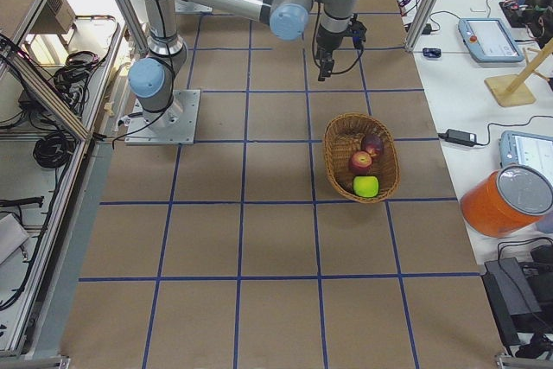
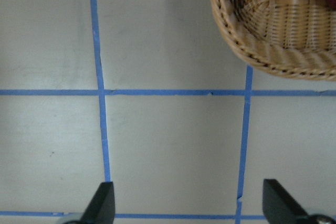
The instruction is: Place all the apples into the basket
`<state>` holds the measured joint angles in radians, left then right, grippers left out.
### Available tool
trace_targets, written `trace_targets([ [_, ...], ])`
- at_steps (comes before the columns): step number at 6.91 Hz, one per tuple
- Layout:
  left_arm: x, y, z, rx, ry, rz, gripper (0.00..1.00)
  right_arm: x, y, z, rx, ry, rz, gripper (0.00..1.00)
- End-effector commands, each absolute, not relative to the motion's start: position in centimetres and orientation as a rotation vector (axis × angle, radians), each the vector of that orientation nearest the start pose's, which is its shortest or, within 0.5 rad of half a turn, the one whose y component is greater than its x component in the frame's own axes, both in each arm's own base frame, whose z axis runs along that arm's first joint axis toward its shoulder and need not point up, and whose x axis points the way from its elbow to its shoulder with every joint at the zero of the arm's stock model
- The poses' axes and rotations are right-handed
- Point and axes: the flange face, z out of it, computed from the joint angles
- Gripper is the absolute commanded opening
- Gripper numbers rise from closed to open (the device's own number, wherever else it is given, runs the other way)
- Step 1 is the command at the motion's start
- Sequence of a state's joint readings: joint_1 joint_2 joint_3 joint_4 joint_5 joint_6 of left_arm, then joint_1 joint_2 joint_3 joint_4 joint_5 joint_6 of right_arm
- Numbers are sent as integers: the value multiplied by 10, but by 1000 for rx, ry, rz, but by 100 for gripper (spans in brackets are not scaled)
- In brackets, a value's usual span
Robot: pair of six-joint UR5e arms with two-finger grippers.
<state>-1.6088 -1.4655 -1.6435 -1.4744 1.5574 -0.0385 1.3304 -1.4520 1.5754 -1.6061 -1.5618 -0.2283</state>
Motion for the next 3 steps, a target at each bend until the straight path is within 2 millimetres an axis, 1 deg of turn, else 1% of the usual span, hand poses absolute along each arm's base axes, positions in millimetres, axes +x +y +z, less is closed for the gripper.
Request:
trace_targets([
  [1,-152,-455,510,4,3156,-210,100,67,-485,448,166,3135,78,100],
  [2,-151,-454,511,52,3151,-212,100,92,-480,457,114,3139,82,100],
  [3,-151,-453,511,54,3149,-208,100,115,-480,473,125,3140,58,100],
])
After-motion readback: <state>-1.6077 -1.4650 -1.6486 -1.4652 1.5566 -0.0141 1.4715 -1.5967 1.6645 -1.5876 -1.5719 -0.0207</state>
